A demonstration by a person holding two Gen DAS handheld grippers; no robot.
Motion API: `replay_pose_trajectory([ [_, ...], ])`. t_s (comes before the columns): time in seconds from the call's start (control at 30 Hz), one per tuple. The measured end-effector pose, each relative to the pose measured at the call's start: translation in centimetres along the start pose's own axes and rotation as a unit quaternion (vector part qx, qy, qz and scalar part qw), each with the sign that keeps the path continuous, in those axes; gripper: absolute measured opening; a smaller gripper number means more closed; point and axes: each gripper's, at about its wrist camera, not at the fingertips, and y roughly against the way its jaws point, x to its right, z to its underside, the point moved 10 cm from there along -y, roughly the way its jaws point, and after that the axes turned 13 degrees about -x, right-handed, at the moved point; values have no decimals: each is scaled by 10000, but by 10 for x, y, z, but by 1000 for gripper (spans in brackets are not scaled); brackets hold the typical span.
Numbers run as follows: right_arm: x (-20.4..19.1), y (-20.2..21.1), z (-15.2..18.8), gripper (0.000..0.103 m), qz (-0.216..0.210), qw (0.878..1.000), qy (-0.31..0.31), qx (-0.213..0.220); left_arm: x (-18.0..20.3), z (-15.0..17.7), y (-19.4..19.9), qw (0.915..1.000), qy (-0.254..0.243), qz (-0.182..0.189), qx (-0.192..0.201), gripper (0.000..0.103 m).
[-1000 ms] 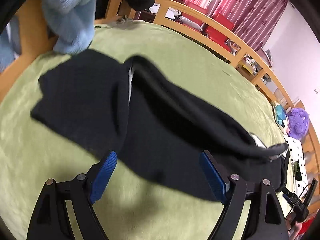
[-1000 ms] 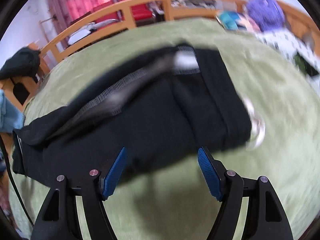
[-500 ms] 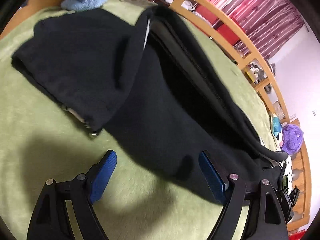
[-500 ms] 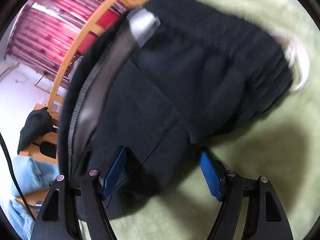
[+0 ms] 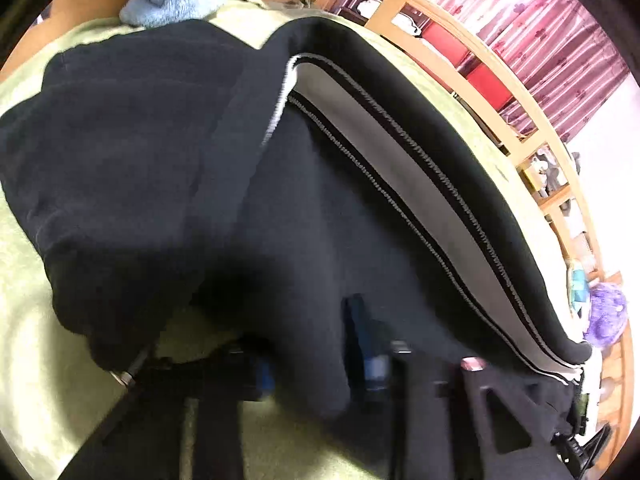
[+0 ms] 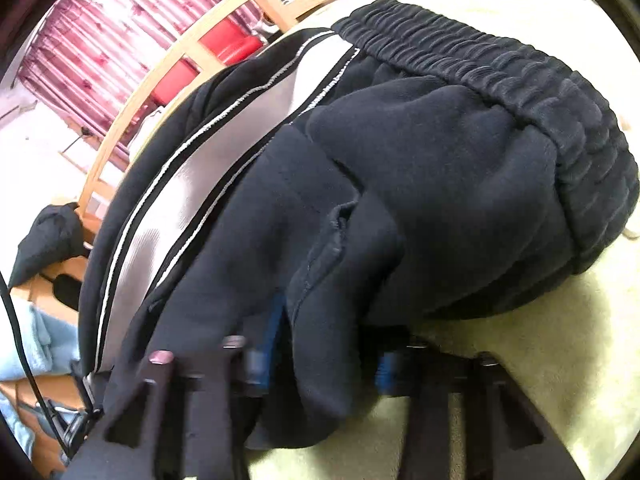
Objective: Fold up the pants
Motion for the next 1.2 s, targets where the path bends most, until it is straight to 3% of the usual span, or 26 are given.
replay_pose_trajectory([
  [0.13,-11,26,6,13,157,9992,171,335,3,6,21,9999,-85,70,-6,15],
  [0.2,-16,39,13,11,382,9981,355,341,9,15,39,9996,-249,105,72,13],
  [0.33,-1,61,31,10,304,9991,174,227,11,41,62,9991,-374,193,51,13],
  [0.5,26,115,49,9,539,9979,233,280,11,104,81,9968,-736,144,-266,13],
  [0.7,91,195,87,9,845,9961,70,235,19,196,103,9924,-851,525,-710,13],
  [0.83,138,236,109,10,1061,9942,-6,164,24,223,105,9889,-1062,602,-851,13],
  [0.93,151,237,122,18,1245,9922,-30,-68,10,226,97,9847,-1332,265,-1096,19],
  [1.0,155,239,130,28,1461,9891,68,-156,10,225,101,9819,-1351,334,-1282,31],
  [1.07,150,251,144,41,1796,9827,454,-48,8,224,121,9808,-1542,413,-1123,36],
  [1.1,145,260,150,46,2027,9769,669,94,4,223,130,9797,-1647,394,-1072,48],
  [1.2,134,279,165,46,2262,9690,921,371,-20,207,167,9811,-1776,417,-643,52],
])
